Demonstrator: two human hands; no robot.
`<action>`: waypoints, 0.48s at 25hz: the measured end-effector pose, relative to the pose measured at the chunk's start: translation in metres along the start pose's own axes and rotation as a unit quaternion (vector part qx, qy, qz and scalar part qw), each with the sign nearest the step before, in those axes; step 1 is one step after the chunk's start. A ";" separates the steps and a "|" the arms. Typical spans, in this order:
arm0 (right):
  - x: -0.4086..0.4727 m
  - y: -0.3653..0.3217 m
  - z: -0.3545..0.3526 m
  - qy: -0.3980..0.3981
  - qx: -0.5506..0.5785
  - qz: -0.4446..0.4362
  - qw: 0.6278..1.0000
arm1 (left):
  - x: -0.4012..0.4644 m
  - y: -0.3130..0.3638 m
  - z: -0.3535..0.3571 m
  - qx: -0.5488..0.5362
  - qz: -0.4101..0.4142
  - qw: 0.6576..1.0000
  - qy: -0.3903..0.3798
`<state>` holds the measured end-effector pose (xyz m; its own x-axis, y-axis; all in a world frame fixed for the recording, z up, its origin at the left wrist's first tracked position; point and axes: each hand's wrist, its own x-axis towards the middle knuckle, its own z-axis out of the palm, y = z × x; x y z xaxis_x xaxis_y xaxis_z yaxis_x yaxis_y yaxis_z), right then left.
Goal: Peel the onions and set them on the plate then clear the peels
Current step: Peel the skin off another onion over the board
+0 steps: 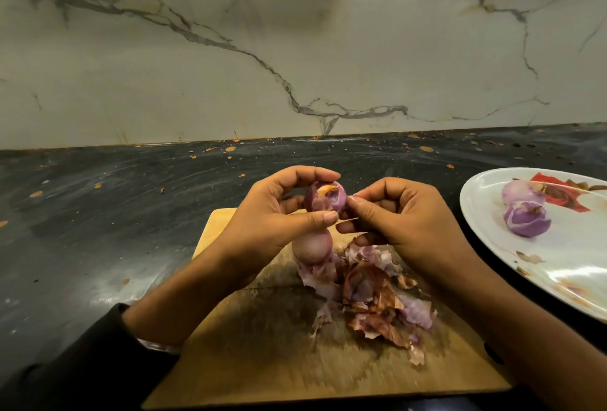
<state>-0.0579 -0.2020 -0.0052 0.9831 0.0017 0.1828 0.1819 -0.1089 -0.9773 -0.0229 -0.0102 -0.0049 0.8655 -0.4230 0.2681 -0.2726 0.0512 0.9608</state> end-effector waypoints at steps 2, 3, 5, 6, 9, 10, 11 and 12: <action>0.001 0.001 0.002 0.015 0.004 -0.011 1.000 | 0.000 0.000 0.001 -0.003 0.000 1.000 -0.005; 0.001 0.002 0.003 0.023 0.013 -0.012 1.000 | 0.000 0.000 0.001 -0.013 -0.002 1.000 -0.010; 0.002 0.004 0.003 0.031 0.048 0.005 0.998 | 0.000 0.000 0.000 -0.049 -0.013 0.999 -0.016; 0.003 0.004 0.003 0.030 0.068 0.019 0.997 | 0.001 0.000 0.000 -0.065 -0.021 0.998 -0.016; 0.003 0.001 0.006 0.012 0.101 0.041 0.994 | 0.002 0.000 -0.002 -0.101 -0.041 0.994 -0.028; 0.002 0.000 0.007 0.006 0.105 0.043 0.994 | 0.002 -0.001 -0.002 -0.102 -0.042 0.993 -0.031; 0.001 -0.001 0.008 0.003 0.108 0.043 0.993 | 0.002 -0.001 -0.001 -0.097 -0.041 0.994 -0.030; 0.001 -0.002 0.008 0.003 0.107 0.039 0.993 | 0.002 -0.002 -0.001 -0.090 -0.039 0.995 -0.027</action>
<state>-0.0572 -0.1939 -0.0037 0.9945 -0.0037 0.1047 0.1045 0.1063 -0.9888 -0.0203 -0.0106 -0.0059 0.8557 -0.4799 0.1935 -0.1226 0.1753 0.9768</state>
